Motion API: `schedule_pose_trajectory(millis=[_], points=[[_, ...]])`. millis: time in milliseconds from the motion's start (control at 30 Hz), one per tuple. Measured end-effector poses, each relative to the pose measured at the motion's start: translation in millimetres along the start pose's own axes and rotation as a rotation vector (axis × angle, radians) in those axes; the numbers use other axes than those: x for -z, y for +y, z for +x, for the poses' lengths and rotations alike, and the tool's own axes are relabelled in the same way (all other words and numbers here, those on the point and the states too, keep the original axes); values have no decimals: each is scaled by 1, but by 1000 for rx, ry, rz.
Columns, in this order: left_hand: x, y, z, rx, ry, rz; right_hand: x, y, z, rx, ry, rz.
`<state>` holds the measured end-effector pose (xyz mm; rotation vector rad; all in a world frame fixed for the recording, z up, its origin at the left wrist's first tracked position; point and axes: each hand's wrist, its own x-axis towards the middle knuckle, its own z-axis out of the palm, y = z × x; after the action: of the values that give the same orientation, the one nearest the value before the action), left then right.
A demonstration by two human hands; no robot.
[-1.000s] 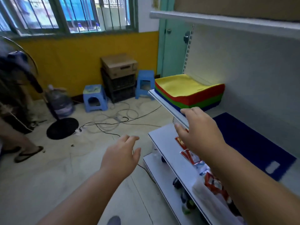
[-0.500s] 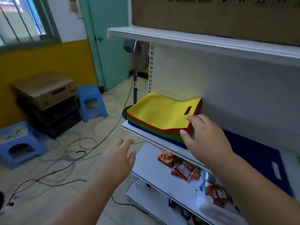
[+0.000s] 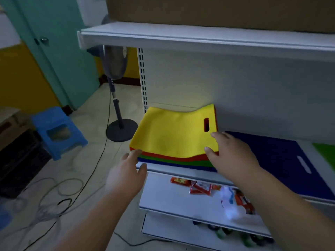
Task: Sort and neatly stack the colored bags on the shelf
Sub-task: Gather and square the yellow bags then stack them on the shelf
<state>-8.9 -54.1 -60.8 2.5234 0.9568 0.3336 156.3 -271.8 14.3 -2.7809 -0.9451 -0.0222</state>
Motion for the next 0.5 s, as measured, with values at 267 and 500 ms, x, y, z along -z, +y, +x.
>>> schedule_pose_trajectory(millis=[267,500], points=[[9,-36,44,-83,-188,10,-22,-24,-10,-119,-101,-339],[16,-53,47,-64,-139,-94,-29,-40,-13,-82,-124,-469]])
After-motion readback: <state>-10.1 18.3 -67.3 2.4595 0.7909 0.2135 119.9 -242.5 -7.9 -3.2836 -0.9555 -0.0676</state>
